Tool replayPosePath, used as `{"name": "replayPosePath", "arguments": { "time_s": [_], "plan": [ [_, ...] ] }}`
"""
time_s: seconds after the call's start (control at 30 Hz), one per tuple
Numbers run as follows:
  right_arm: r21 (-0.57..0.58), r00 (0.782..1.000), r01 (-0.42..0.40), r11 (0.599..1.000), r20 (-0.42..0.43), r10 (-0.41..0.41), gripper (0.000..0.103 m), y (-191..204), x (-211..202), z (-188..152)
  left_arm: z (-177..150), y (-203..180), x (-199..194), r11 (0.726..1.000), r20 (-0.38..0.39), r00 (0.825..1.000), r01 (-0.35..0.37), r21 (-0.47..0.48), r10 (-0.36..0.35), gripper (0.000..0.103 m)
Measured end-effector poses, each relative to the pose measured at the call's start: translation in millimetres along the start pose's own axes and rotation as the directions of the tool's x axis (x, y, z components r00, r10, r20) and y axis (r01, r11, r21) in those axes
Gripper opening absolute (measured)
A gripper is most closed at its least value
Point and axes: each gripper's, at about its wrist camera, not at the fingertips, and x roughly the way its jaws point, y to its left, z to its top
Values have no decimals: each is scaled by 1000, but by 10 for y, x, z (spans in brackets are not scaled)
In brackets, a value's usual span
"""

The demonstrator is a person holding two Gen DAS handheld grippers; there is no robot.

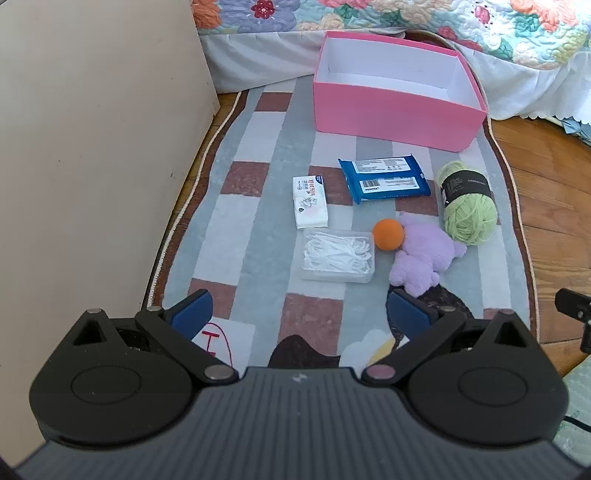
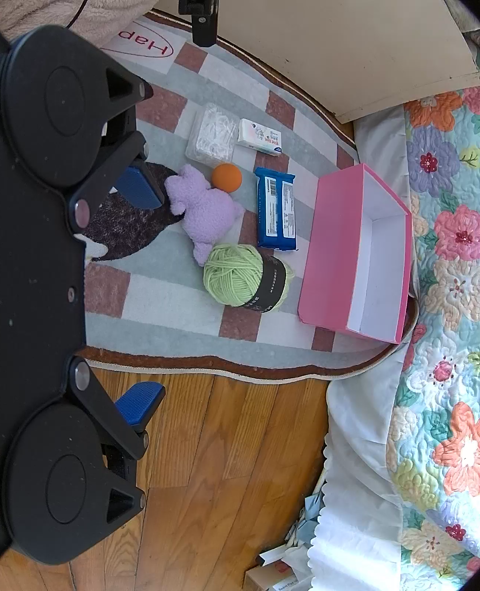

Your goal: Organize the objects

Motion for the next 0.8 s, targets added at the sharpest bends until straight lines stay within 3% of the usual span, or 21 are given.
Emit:
{"name": "replayPosePath", "arguments": {
  "time_s": [0.8],
  "plan": [
    [-1, 1000, -26, 1000, -6, 26, 102, -2, 0, -4, -7, -17, -45, 1000, 6, 1000, 17, 2, -17, 103]
  ]
}}
